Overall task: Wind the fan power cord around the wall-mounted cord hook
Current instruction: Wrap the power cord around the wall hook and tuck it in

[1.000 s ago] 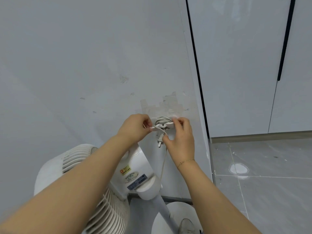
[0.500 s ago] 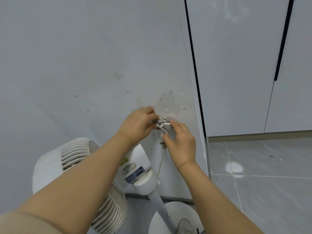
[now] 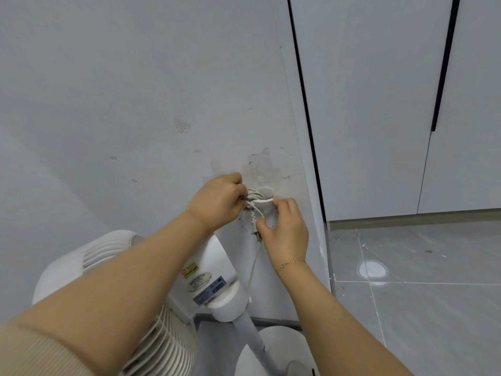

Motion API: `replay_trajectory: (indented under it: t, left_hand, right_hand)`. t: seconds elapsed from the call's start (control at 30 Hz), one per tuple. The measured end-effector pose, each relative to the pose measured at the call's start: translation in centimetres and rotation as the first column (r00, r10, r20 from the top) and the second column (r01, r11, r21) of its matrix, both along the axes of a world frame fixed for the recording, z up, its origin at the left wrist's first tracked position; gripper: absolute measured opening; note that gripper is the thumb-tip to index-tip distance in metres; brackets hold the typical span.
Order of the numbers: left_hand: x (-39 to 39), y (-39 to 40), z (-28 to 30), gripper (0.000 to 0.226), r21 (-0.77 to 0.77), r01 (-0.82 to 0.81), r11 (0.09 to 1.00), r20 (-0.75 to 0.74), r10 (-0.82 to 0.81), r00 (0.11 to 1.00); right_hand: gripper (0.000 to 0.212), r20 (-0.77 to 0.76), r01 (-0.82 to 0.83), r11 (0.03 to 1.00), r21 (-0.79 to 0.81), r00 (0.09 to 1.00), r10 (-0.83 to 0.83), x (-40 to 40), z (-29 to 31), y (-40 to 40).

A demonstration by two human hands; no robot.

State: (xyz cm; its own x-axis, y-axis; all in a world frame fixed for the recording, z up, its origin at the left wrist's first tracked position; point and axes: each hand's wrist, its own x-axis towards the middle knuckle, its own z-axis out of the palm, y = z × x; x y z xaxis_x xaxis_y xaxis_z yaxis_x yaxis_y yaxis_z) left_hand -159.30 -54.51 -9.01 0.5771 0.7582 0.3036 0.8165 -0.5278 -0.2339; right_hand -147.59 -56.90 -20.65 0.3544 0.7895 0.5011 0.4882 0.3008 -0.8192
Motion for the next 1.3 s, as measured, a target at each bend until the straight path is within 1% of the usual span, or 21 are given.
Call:
replay_trajectory:
  t: [0.07, 0.23, 0.33, 0.43, 0.5, 0.63, 0.7, 0.77, 0.8, 0.87, 0.93, 1.0, 1.07, 1.17, 1.23, 1.3]
  left_hand:
    - [0.2, 0.0, 0.2, 0.007, -0.004, 0.009, 1.000, -0.077, -0.009, 0.997]
    - [1.1, 0.1, 0.8, 0.011, -0.031, 0.006, 0.999, -0.230, -0.013, 0.973]
    - [1.8, 0.5, 1.3, 0.021, -0.058, -0.033, 0.998, -0.342, 0.011, 0.940]
    - [2.4, 0.5, 1.9, 0.026, -0.106, -0.047, 0.993, -0.440, -0.005, 0.898]
    - [2.3, 0.7, 2.0, 0.025, -0.099, -0.012, 0.995, -0.459, -0.035, 0.888]
    - [1.6, 1.0, 2.5, 0.012, -0.081, 0.157, 0.984, -0.478, -0.176, 0.861]
    - [1.4, 1.1, 2.5, 0.011, -0.088, 0.189, 0.978, -0.470, -0.208, 0.858]
    - [1.2, 1.1, 2.4, 0.010, -0.067, 0.218, 0.974, -0.443, -0.225, 0.868]
    - [1.1, 1.1, 2.1, 0.013, -0.045, 0.221, 0.974, -0.425, -0.219, 0.878]
    - [0.9, 1.1, 1.5, 0.026, -0.015, 0.227, 0.974, -0.375, -0.216, 0.901]
    - [0.9, 1.1, 1.2, 0.031, 0.002, 0.234, 0.972, -0.348, -0.219, 0.912]
    - [1.0, 1.1, 1.3, 0.021, -0.022, 0.207, 0.978, -0.344, -0.202, 0.917]
    - [0.9, 1.2, 1.4, 0.012, -0.037, 0.188, 0.981, -0.326, -0.190, 0.926]
    - [0.8, 1.2, 1.5, 0.013, -0.039, 0.181, 0.983, -0.303, -0.184, 0.935]
    - [0.9, 1.3, 1.4, 0.012, -0.030, 0.200, 0.979, -0.297, -0.200, 0.934]
    - [0.8, 1.3, 1.3, 0.015, -0.009, 0.215, 0.977, -0.286, -0.209, 0.935]
  right_hand:
    - [0.028, 0.031, -0.001, 1.000, 0.030, 1.000, 0.000, 0.4, -0.2, 0.2]
    - [0.014, 0.129, 0.005, 0.997, 0.080, 0.992, -0.015, 1.6, -0.5, 0.4]
    - [0.013, 0.174, -0.006, 0.990, 0.142, 0.984, -0.019, 2.1, -0.7, 0.7]
    - [0.014, 0.190, -0.010, 0.983, 0.184, 0.981, -0.026, 2.1, -0.9, 0.7]
    - [0.016, 0.189, -0.039, 0.981, 0.188, 0.982, 0.003, 2.1, -0.9, 0.6]
    - [0.018, 0.156, -0.167, 0.971, 0.173, 0.978, 0.140, 2.5, -1.0, 0.1]
    - [0.021, 0.089, -0.228, 0.966, 0.120, 0.972, 0.218, 2.8, -0.8, -0.2]
    - [0.027, 0.065, -0.245, 0.966, 0.076, 0.968, 0.241, 2.6, -0.7, -0.5]
    - [0.029, 0.080, -0.230, 0.971, 0.065, 0.971, 0.225, 2.4, -0.8, -0.6]
    - [0.031, 0.080, -0.204, 0.978, 0.044, 0.977, 0.200, 1.7, -0.7, -0.9]
    - [0.028, -0.015, -0.217, 0.976, 0.003, 0.976, 0.217, 1.3, -0.8, -1.0]
    - [0.024, -0.192, -0.271, 0.961, -0.056, 0.947, 0.256, 1.0, -0.9, -0.9]
    - [0.022, -0.402, -0.348, 0.935, -0.073, 0.868, 0.291, 0.8, -0.7, -0.7]
    - [0.020, -0.636, -0.465, 0.884, -0.044, 0.695, 0.334, 0.7, -0.1, -0.9]
    - [0.024, -0.711, -0.512, 0.859, -0.018, 0.610, 0.349, 0.7, 0.2, -0.9]
    - [0.026, -0.763, -0.527, 0.850, -0.009, 0.553, 0.335, 0.5, 0.3, -0.8]
